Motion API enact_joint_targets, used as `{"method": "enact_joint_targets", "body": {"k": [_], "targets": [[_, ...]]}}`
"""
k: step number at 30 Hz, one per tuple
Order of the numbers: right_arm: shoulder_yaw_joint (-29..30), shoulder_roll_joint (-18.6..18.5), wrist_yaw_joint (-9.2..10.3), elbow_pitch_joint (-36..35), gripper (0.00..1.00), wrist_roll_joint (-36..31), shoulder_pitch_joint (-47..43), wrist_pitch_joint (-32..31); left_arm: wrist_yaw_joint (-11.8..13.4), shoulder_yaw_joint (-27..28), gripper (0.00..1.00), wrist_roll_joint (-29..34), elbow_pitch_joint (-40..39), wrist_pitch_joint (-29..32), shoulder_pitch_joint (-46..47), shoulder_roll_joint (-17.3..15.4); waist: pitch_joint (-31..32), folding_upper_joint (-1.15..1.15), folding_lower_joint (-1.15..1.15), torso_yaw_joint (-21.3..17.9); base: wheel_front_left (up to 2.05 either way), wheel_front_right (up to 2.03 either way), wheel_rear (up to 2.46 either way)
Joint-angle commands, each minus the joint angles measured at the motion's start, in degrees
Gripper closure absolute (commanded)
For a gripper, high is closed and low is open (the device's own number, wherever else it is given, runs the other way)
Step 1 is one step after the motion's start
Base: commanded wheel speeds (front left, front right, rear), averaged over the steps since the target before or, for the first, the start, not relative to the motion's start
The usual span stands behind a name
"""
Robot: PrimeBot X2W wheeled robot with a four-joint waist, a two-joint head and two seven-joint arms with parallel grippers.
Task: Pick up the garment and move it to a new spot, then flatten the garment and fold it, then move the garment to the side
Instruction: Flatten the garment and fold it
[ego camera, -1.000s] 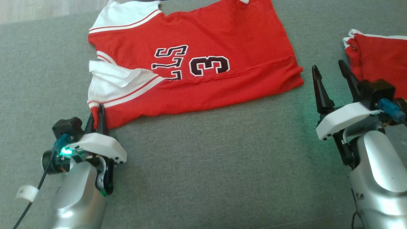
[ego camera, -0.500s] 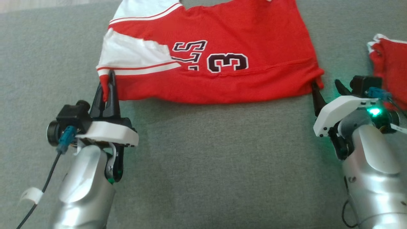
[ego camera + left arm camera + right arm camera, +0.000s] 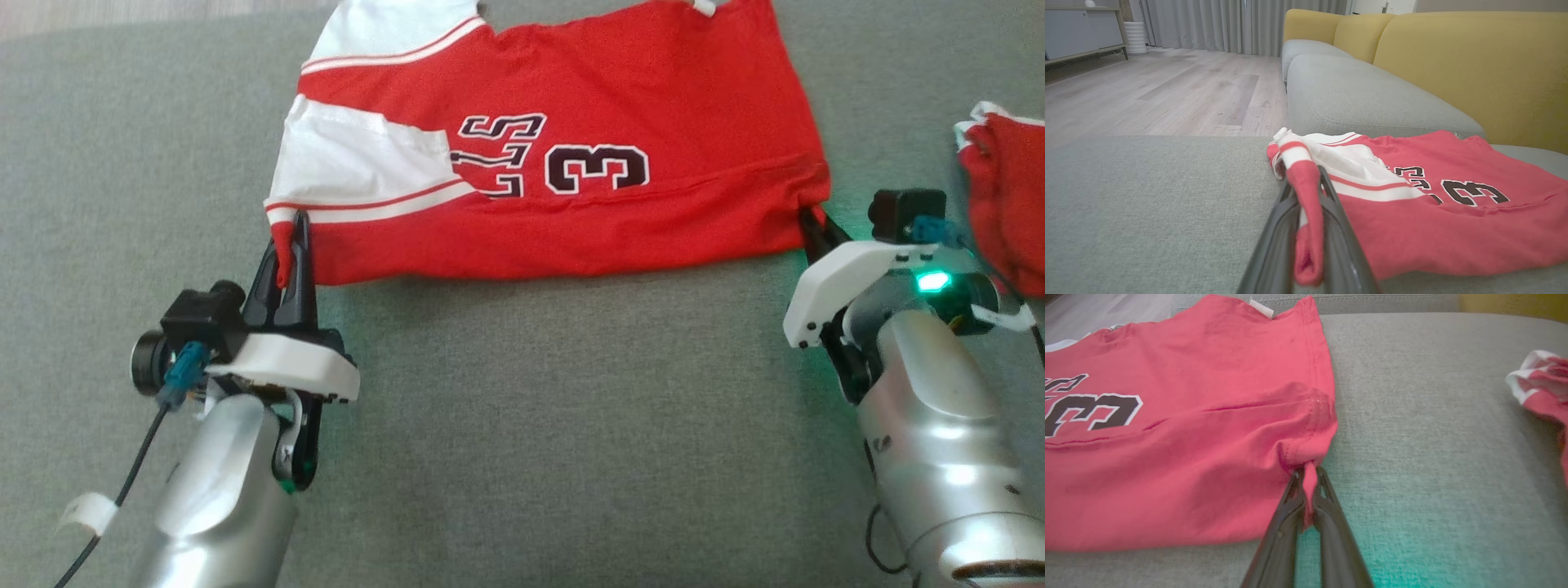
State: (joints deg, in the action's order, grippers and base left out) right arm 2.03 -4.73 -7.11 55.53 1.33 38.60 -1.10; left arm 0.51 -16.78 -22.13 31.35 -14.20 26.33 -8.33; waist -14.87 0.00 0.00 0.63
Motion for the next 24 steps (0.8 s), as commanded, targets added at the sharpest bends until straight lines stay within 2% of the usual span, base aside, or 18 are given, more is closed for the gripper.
{"method": "enact_joint_targets", "body": {"k": [1,8,14,18,24], "targets": [[-1.3,0.0,-0.37,-0.9,1.00,-0.2,0.3,1.0,0.3,1.7,1.00,-0.1,-1.3,-0.4,0.2,-1.8,0.8,0.00,0.00,-0.5,0.00,0.00,0.00],[-2.8,-1.1,-0.37,-1.7,1.00,1.5,-2.1,3.2,0.8,2.4,1.00,-0.8,-1.4,-0.3,-3.5,-3.3,4.8,0.00,0.00,-2.5,0.00,0.00,0.00],[-5.2,-1.8,-0.37,-4.8,1.00,4.3,-7.3,0.3,1.8,3.1,1.00,-1.9,-4.1,0.8,-9.2,-4.7,9.0,0.00,0.00,-3.8,0.00,0.00,0.00],[-6.0,-2.7,-0.37,-9.6,1.00,6.3,-12.2,-3.2,2.7,2.8,1.00,-2.5,-7.7,3.0,-14.2,-5.2,11.0,0.00,0.00,-4.4,0.00,0.00,0.00],[-5.6,-3.3,-0.37,-21.0,1.00,8.2,-20.4,-8.2,4.2,1.6,1.00,-3.1,-14.4,6.5,-20.7,-5.3,12.2,0.00,0.00,-5.2,0.00,0.00,0.00]]}}
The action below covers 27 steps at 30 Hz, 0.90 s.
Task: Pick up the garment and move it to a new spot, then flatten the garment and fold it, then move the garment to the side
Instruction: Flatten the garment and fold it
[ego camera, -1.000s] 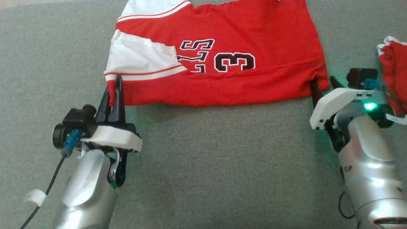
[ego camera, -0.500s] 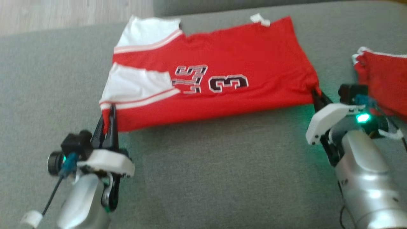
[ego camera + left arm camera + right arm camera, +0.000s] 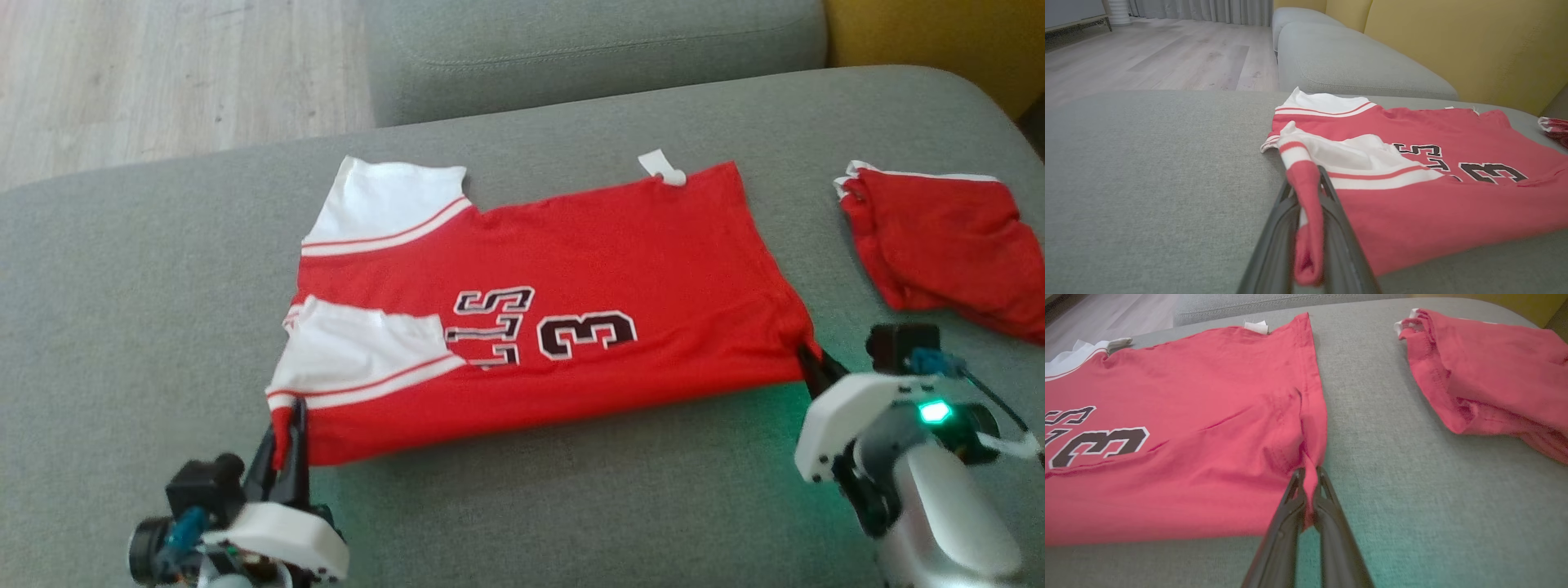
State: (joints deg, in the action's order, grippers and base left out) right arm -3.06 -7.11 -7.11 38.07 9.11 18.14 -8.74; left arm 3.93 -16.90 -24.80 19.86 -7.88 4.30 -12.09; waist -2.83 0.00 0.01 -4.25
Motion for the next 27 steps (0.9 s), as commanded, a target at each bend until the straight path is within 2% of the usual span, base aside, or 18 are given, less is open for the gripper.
{"method": "enact_joint_targets", "body": {"k": [1,3,4,5,6,7,14,20,24,27], "targets": [[-0.1,-0.8,-0.37,-5.5,1.00,0.6,-1.2,-1.4,1.1,1.5,1.00,-0.4,-4.0,0.8,0.5,-1.5,0.1,0.00,-0.01,-0.4,0.00,0.00,0.00],[0.9,-0.6,-0.37,-8.8,1.00,0.6,-3.4,-2.8,1.4,1.0,1.00,-0.5,-5.8,2.0,-0.5,-1.5,0.0,0.00,-0.01,-0.6,0.00,0.00,0.00],[1.4,-0.5,-0.37,-10.5,0.34,0.3,-4.3,-3.1,1.5,0.8,0.93,-0.5,-6.4,2.5,-0.7,-1.5,-0.2,0.00,-0.01,-0.7,0.00,0.00,0.00],[1.8,-0.3,-0.37,-11.9,0.00,-0.1,-5.0,-3.5,1.8,0.6,0.56,-0.3,-6.8,2.9,-0.8,-1.6,-0.4,0.00,-0.01,-0.7,0.00,0.00,0.00],[2.1,0.0,-0.37,-13.2,0.00,-0.3,-5.6,-4.0,2.0,0.4,0.09,-0.1,-7.2,3.1,-0.8,-1.6,-0.7,0.00,-0.01,-0.8,0.00,0.00,0.00],[2.4,0.2,-0.37,-14.5,0.00,-0.6,-6.0,-4.2,2.2,0.4,0.00,0.0,-7.4,3.2,-0.6,-1.7,-1.0,0.00,-0.01,-0.9,0.00,0.00,0.00],[6.9,1.7,-0.37,-22.2,0.00,-2.8,-4.6,-2.1,2.8,1.4,0.00,0.6,-8.5,0.8,2.6,-1.9,-3.2,0.00,-0.01,-1.5,0.00,0.00,0.00],[8.7,2.7,-0.37,-26.0,0.00,-4.3,0.3,1.3,1.6,2.5,0.00,1.3,-11.0,-1.5,9.9,-3.3,-7.0,0.00,-0.01,-2.3,0.00,0.00,0.00],[7.8,2.4,-0.37,-25.8,0.00,-4.9,4.5,2.0,-0.6,2.3,0.00,1.8,-10.8,0.9,17.9,-5.6,-10.5,0.00,-0.01,-3.2,0.00,0.00,0.00],[6.8,1.8,-0.37,-25.0,0.00,-4.8,8.2,2.4,-3.7,2.0,0.00,1.4,-8.7,4.1,25.1,-7.5,-13.3,0.00,-0.01,-4.3,0.00,0.00,0.00]]}}
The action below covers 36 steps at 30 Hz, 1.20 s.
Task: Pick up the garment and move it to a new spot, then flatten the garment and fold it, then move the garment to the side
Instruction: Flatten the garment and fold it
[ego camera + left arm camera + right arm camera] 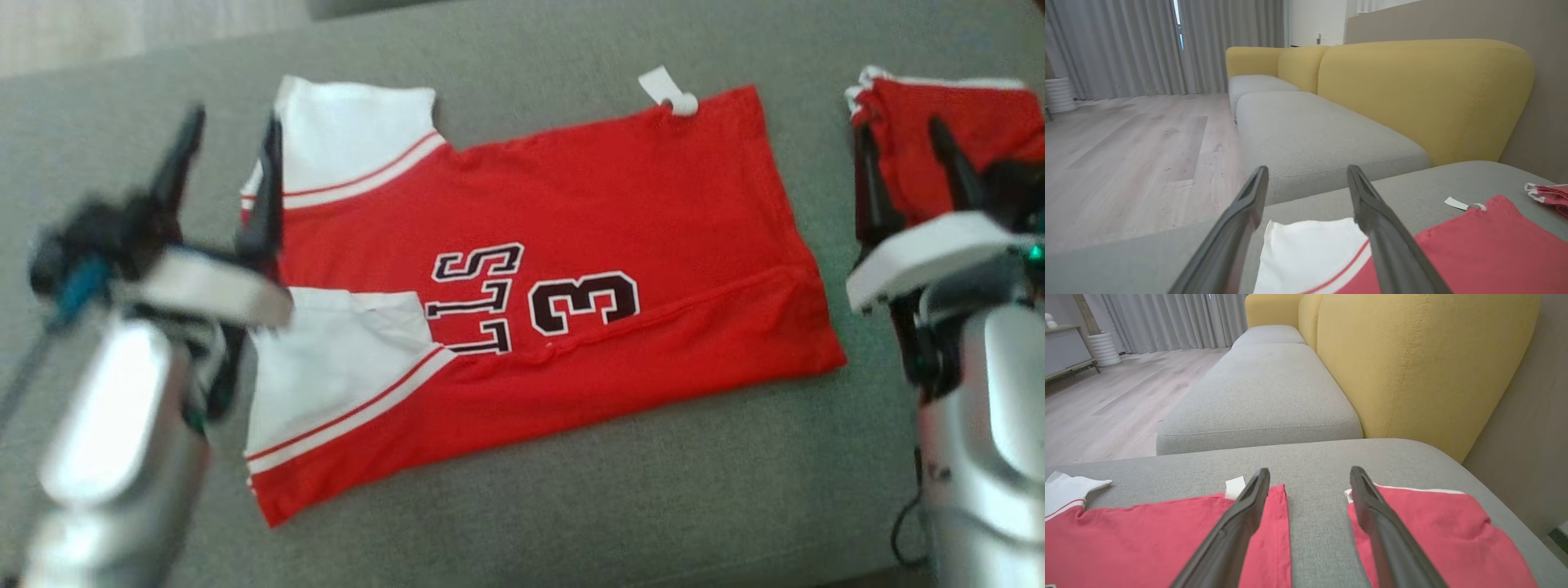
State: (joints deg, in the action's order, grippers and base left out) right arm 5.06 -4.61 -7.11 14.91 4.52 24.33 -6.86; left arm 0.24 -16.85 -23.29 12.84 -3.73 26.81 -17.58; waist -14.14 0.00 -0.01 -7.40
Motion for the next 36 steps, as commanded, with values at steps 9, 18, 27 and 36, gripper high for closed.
{"method": "enact_joint_targets", "body": {"k": [9,18,27,36], "targets": [[-6.9,-3.1,-0.37,0.2,0.00,1.2,11.9,1.0,-7.2,-1.8,0.00,-4.2,13.0,14.8,23.1,-8.6,-10.0,0.00,0.01,-4.8,0.00,0.00,0.00],[-10.4,-4.0,-0.37,2.2,0.00,2.4,16.5,2.6,-7.7,-8.8,0.00,-10.0,22.9,24.9,33.2,-13.7,-14.4,0.00,0.01,-6.7,0.00,0.00,0.00],[-11.4,-3.6,-0.37,3.4,0.00,2.8,17.1,3.8,-7.7,-12.2,0.00,-9.2,30.5,27.0,37.3,-15.2,-16.2,0.00,0.01,-7.6,0.00,0.00,0.00],[-10.8,-3.8,-0.37,4.5,0.00,2.7,17.3,4.5,-7.7,-17.2,0.00,-15.1,30.9,27.6,38.7,-14.3,-17.1,0.00,0.01,-7.9,0.00,0.00,0.00]]}}
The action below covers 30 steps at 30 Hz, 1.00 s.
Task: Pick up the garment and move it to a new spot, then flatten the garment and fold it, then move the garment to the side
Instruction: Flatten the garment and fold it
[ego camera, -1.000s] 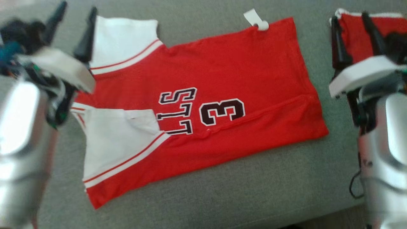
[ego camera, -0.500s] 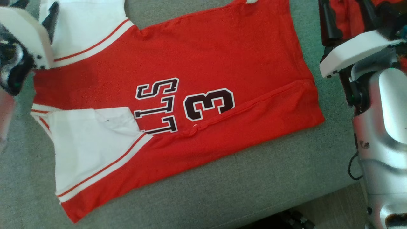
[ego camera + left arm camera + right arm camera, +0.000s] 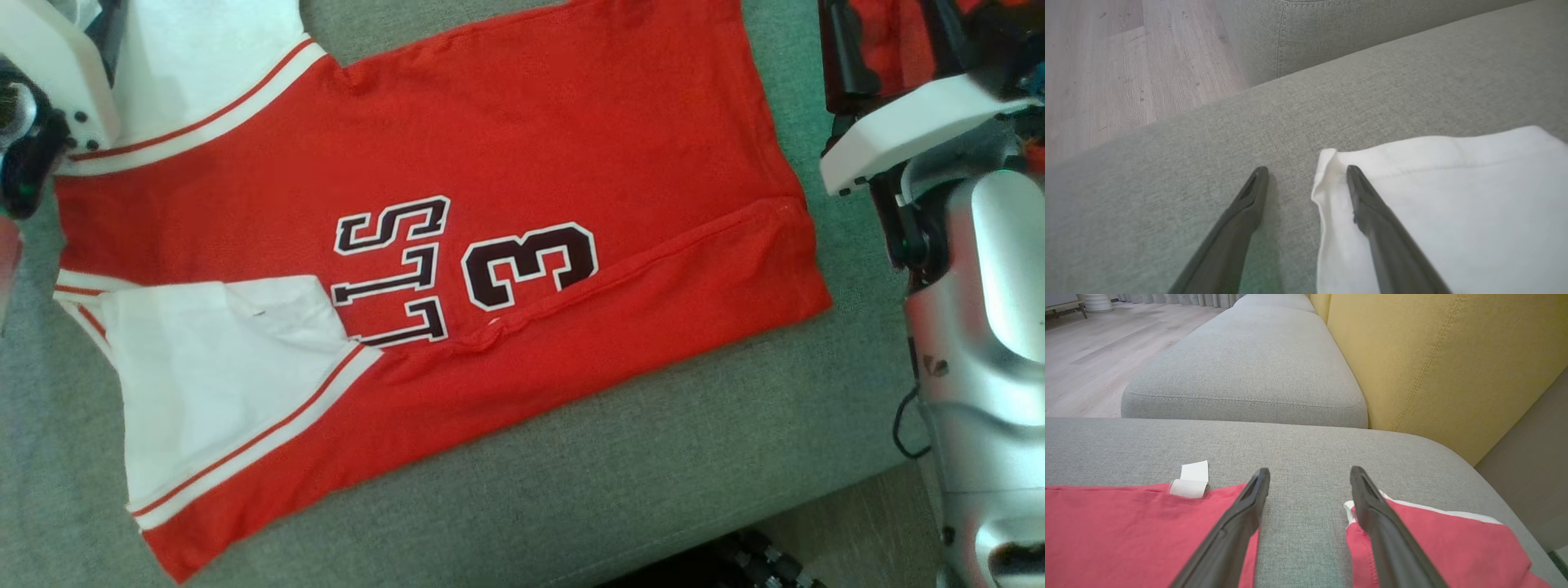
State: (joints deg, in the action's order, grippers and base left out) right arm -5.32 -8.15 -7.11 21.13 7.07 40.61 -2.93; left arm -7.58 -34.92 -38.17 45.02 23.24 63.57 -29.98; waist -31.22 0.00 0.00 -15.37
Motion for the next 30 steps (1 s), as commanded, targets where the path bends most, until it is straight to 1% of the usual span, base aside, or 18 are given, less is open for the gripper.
{"method": "enact_joint_targets", "body": {"k": [1,2,3,4,7,10,13,16,19,24,30], "targets": [[-0.4,-0.2,-0.37,-1.6,0.00,0.1,1.0,0.5,0.1,0.1,0.00,-1.0,-1.4,1.1,1.8,-1.9,0.0,0.00,0.00,0.1,0.00,0.00,0.00],[-0.3,-0.3,-0.37,-1.4,0.00,0.0,1.1,0.5,0.1,-0.7,0.04,-1.8,-1.7,1.6,1.7,-1.9,0.0,0.00,0.00,0.2,0.00,0.00,0.00],[-0.3,-0.3,-0.37,-1.3,0.00,-0.1,1.2,0.5,0.1,-1.4,0.65,-3.0,-2.0,2.1,1.5,-1.8,0.0,0.00,0.00,0.3,0.00,0.00,0.00],[-0.3,-0.4,-0.37,-1.1,0.00,-0.2,1.3,0.4,0.1,-2.0,1.00,-4.1,-2.4,2.5,1.3,-1.8,0.1,0.00,0.00,0.4,0.00,0.00,0.00],[-0.3,-0.8,-0.37,-0.4,0.00,-0.5,1.7,0.2,0.1,-2.8,1.00,-6.1,-3.1,0.7,1.3,-2.0,0.7,0.00,0.00,1.1,0.00,0.00,0.00],[-0.7,-1.7,-0.37,0.5,0.00,-0.8,2.0,-0.5,0.1,-3.3,1.00,-6.5,-3.8,-3.8,1.4,-1.4,2.0,0.00,0.00,2.2,0.00,0.00,0.00],[-1.3,-3.1,-0.37,1.4,0.00,0.0,2.3,-1.6,0.1,-3.3,1.00,-7.0,-5.6,-9.5,1.3,-0.5,3.5,0.00,0.00,3.8,0.00,0.00,0.00],[-3.1,-5.6,-0.37,2.6,0.00,1.1,2.7,-3.1,0.1,-3.6,1.00,-6.8,-8.2,-15.0,0.7,0.4,4.9,0.00,0.00,6.2,0.00,0.00,0.00],[-5.2,-8.1,-0.37,4.1,0.00,3.1,3.1,-4.8,0.1,-4.5,1.00,-6.4,-11.6,-19.0,-0.6,1.2,5.9,0.00,0.00,8.9,0.00,0.00,0.00],[-9.1,-12.8,-0.37,9.5,0.00,6.3,4.4,-6.8,0.1,-6.1,1.00,-6.2,-17.5,-22.2,-4.3,1.5,6.7,0.00,0.00,13.3,0.00,0.00,0.00],[-12.2,-16.7,-0.37,18.6,0.00,8.8,7.0,-8.6,0.6,-8.2,1.00,-5.6,-24.9,-22.6,-8.0,2.2,6.3,0.00,0.00,17.5,0.00,0.00,0.00]]}}
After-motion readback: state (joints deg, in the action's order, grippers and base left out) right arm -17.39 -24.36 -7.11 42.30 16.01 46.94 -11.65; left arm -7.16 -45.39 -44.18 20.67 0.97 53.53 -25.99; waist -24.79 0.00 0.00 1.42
